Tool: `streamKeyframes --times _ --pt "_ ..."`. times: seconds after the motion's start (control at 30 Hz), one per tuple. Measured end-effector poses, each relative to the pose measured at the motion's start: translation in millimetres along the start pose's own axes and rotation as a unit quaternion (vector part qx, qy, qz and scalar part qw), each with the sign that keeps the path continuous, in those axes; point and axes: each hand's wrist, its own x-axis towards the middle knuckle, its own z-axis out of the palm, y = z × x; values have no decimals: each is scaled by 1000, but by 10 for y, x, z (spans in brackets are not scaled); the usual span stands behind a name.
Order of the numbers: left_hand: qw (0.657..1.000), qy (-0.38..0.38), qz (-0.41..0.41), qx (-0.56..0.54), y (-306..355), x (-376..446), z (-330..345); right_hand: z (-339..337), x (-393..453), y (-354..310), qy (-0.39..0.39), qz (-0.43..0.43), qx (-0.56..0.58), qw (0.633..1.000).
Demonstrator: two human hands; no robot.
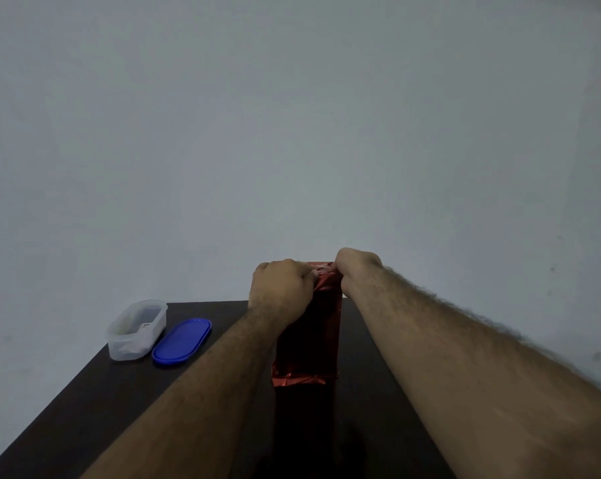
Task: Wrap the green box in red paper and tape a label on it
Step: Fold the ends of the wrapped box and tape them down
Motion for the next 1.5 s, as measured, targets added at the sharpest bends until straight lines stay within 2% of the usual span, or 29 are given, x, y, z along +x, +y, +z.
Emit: streamKeyframes --times 0.07,0.17,0.23,0.5,0.57,0.7,0.8,0.9,0.97,1.03,1.13,1.23,1.33,1.5 --pt "1000 -1 -1 -8 2 -2 -6 -6 -18 18 -35 -1 26 999" --pt "1000 -12 -7 -17 7 -2 -42 -63 -98 -12 -91 1 -21 996" --pt "1000 -18 -9 -19 17 2 -69 -94 -137 -31 -89 3 -57 994" --pt "999 -33 -1 -16 38 22 -153 -79 -107 14 -97 5 -59 994" --pt "996 -67 0 -51 16 29 -218 -103 -94 16 -95 4 -58 994" --pt "964 -150 -24 -217 -164 88 -321 -60 -45 66 -103 18 -41 994" --pt "967 -195 8 -164 -251 123 -384 -14 -15 77 -118 36 2 992" --pt "983 -143 47 -109 -269 180 -372 -8 -9 71 -143 33 -3 989" --pt "984 -107 52 -135 -264 221 -347 -15 57 73 -172 30 0 985" --pt "978 -96 43 -178 -228 249 -343 -44 142 67 -190 -10 18 981" --pt "965 -108 29 -239 -153 265 -346 -122 198 68 -227 -120 4 966" --pt "951 -104 20 -292 -111 277 -328 -228 174 81 -307 -196 -8 931" --pt "910 -108 -9 -401 -99 259 -304 -276 200 155 -375 -256 32 891" --pt "863 -46 -96 -495 -203 266 -246 -303 237 111 -338 -270 10 902"
